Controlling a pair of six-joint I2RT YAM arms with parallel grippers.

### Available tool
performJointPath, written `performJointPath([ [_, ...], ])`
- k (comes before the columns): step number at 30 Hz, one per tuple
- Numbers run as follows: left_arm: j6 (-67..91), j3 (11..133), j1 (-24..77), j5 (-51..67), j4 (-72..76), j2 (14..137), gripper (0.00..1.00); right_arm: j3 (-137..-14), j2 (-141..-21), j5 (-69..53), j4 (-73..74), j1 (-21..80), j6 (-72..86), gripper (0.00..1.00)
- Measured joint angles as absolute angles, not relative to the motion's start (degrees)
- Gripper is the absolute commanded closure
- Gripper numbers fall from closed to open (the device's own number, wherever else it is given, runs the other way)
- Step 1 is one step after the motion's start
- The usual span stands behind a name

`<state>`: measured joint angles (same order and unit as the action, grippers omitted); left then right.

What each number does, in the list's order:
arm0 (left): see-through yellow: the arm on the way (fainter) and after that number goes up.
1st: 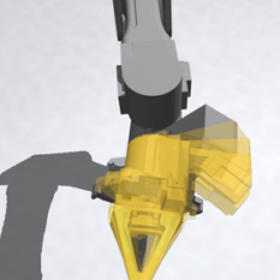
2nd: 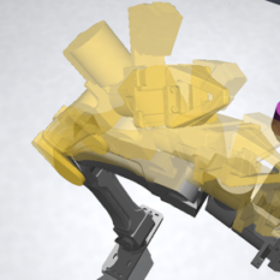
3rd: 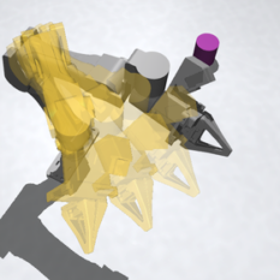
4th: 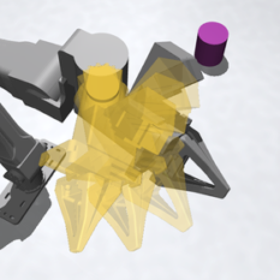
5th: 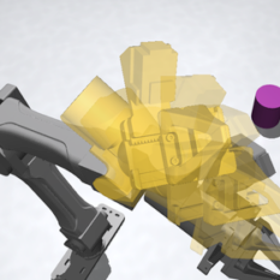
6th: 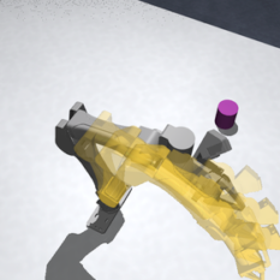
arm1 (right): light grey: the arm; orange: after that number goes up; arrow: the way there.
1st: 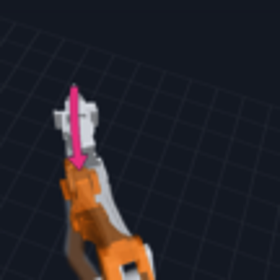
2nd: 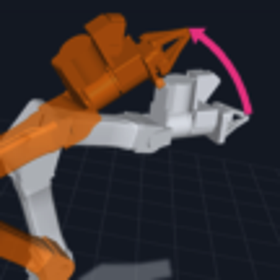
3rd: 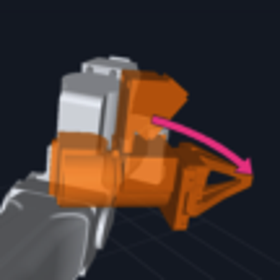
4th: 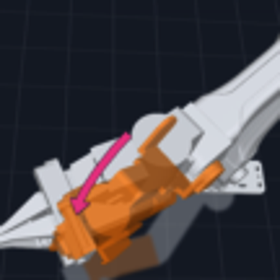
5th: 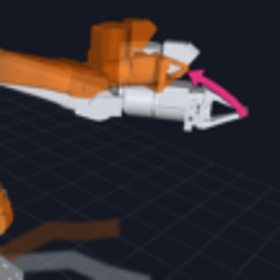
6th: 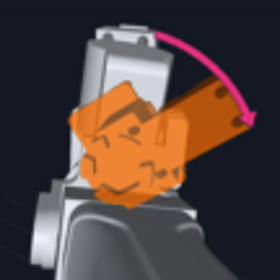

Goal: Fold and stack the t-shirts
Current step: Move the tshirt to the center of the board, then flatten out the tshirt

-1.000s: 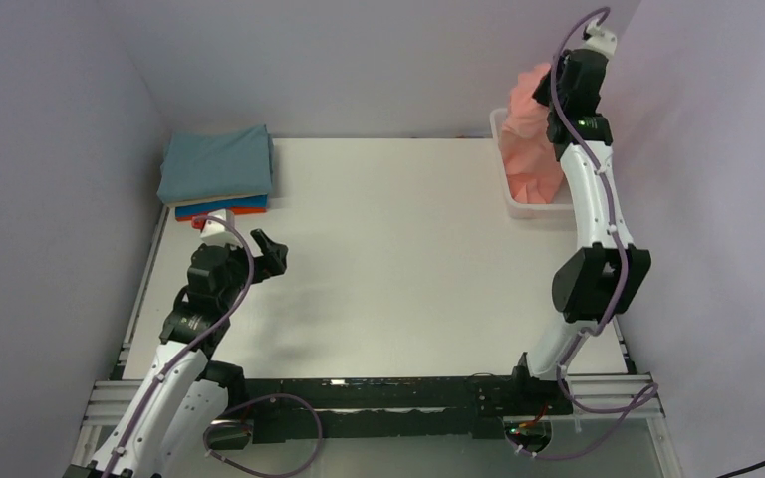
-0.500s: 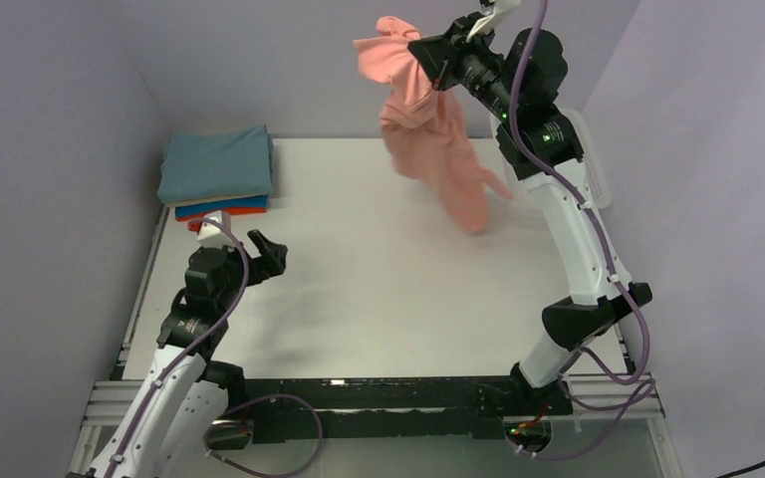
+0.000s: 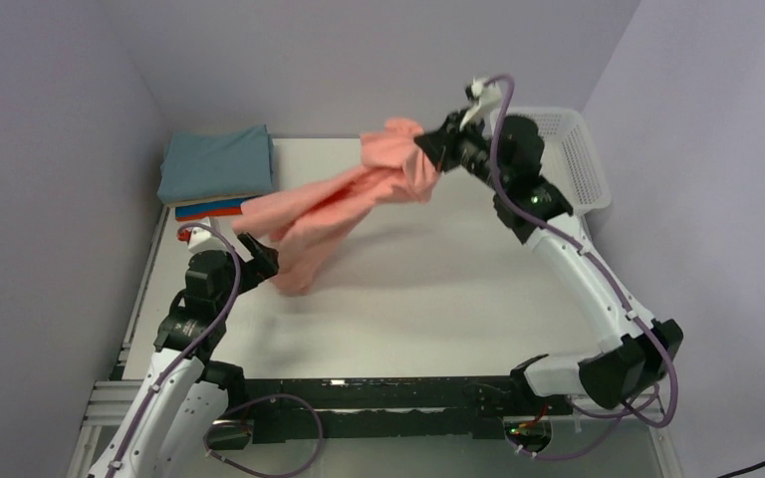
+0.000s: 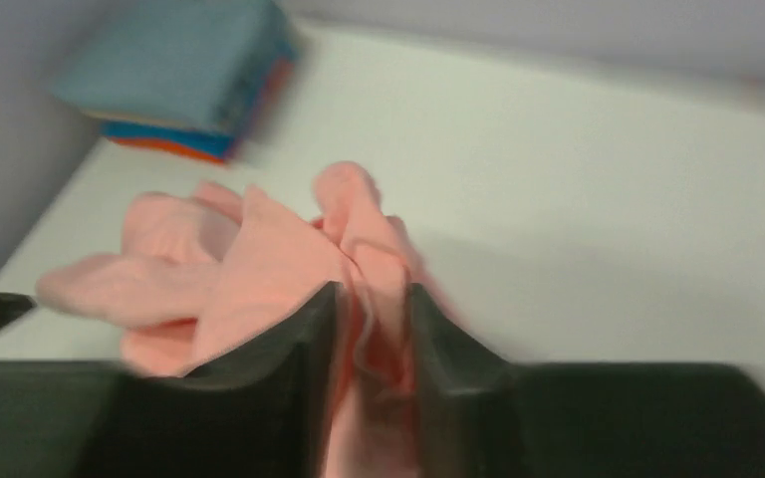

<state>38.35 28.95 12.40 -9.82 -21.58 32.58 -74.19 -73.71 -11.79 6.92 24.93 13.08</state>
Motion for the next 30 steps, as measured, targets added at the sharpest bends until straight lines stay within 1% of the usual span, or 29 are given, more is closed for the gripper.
performJointPath([
  [1,38.7,28.9,12.4,-10.1,-22.2,32.9,0.01,-67.7,-71.8,-8.9,6.5,24.5,13.6,0.30],
  [2,39.1,28.9,12.4,-10.3,-22.6,33.5,0.01,-62.0,-70.6,-5.8,6.7,23.9,14.2,0.20],
  [3,39.6,28.9,12.4,-10.4,-22.9,34.2,0.01,-57.2,-70.2,-2.6,7.4,23.0,14.8,0.13],
  [5,40.0,28.9,12.4,-10.3,-23.4,36.0,0.01,-51.6,-71.1,3.3,10.4,21.1,15.7,0.01],
  [9,40.2,28.9,12.4,-8.5,-23.1,40.6,0.01,-49.4,-73.9,13.6,16.3,19.2,16.3,0.00],
  [13,40.2,28.8,12.4,-4.2,-21.9,47.0,0.01,-49.4,-73.9,17.5,17.0,19.3,16.3,0.00],
  [17,39.9,28.3,12.4,-0.4,-21.2,51.8,0.12,-48.0,-72.7,17.0,14.9,19.3,16.3,0.00],
  [21,39.8,26.8,12.4,4.2,-18.8,55.8,0.29,-45.0,-71.0,14.0,11.8,19.3,16.3,0.00],
  [25,39.7,26.4,12.4,8.1,-16.1,60.3,0.39,-44.3,-71.3,10.2,9.5,19.3,16.1,0.00],
  [26,39.7,26.4,12.4,8.9,-15.2,61.3,0.47,-44.3,-71.6,9.3,8.9,19.6,15.9,0.00],
  [28,39.8,26.3,12.4,10.2,-13.6,62.9,0.66,-44.3,-72.9,7.7,7.7,20.1,15.3,0.00],
  [29,39.8,26.3,12.4,10.7,-12.9,63.8,0.88,-44.3,-73.8,7.0,7.2,20.6,14.8,0.00],
  [30,39.5,26.3,12.4,11.2,-12.1,64.8,1.00,-44.3,-74.9,6.6,6.9,21.3,14.1,0.00],
])
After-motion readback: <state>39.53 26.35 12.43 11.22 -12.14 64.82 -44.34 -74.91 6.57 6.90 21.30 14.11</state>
